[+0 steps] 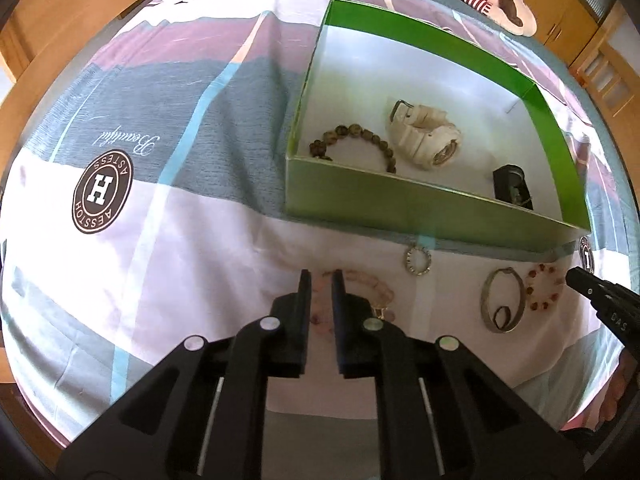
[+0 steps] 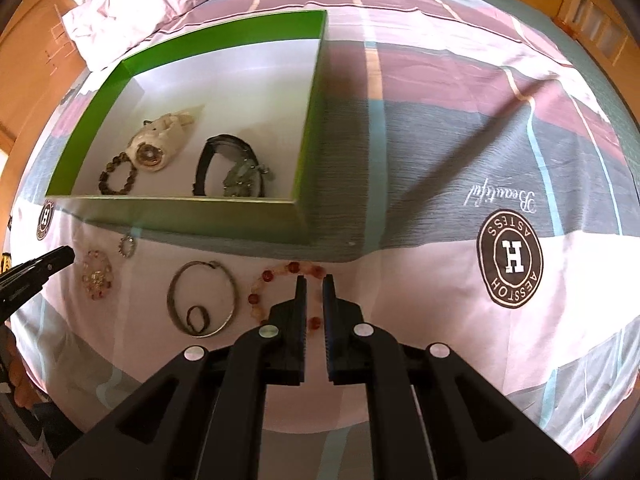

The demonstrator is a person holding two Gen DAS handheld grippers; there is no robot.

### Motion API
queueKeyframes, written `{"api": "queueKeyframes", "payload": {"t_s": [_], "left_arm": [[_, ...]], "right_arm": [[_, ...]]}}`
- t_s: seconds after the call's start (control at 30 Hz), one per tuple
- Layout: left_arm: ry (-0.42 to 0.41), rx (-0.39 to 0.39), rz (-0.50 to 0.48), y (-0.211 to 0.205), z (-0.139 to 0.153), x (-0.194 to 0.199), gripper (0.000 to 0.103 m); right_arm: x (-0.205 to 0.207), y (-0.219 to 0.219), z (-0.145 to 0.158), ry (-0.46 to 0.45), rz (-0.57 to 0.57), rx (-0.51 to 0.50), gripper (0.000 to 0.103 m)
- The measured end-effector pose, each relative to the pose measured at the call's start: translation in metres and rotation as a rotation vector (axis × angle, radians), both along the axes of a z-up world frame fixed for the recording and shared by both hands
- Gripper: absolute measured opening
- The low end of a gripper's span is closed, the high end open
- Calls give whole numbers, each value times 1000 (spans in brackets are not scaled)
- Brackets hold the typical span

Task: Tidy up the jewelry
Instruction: 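Move the left tool to the pink crystal bracelet while the right tool approaches the red bead bracelet, then grasp the pink crystal bracelet with the left tool while the right tool grasps the red-yellow bead bracelet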

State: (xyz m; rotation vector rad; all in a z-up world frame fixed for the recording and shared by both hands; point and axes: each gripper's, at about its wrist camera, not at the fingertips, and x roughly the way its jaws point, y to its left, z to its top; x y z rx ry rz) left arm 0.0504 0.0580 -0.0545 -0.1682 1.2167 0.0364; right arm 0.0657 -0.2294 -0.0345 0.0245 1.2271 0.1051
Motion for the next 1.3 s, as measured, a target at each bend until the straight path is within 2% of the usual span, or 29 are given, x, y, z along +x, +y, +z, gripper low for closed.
{"api": "queueKeyframes", "payload": {"t_s": [0.03, 0.07, 0.1, 0.23, 0.3, 0.37, 0.53, 0.87, 1.3], "left_arm": [[12, 7, 3, 2, -2, 0, 17], [27, 12, 9, 3, -6, 3, 27], [53, 17, 22, 5, -11, 5, 31], [102, -1, 39, 16, -20, 6, 37], [109, 4, 39, 16, -23, 7, 42], [112, 11, 33, 14, -24, 9, 42], [109, 34, 20, 7, -26, 11, 43], [102, 53, -5, -10, -24, 7, 51], [103, 75, -27, -21, -30, 8, 54]], "right_arm": [[0, -1, -1, 3, -2, 0, 11], [1, -1, -2, 7, -5, 3, 13], [1, -1, -3, 10, -6, 8, 15], [3, -1, -5, 28, -8, 25, 20], [3, -2, -5, 26, -12, 23, 32], [2, -2, -5, 24, -15, 20, 36], [2, -4, -8, 30, -19, 5, 36], [2, 5, -25, 61, 9, -53, 36], [5, 13, -35, 72, 24, -80, 36]]}}
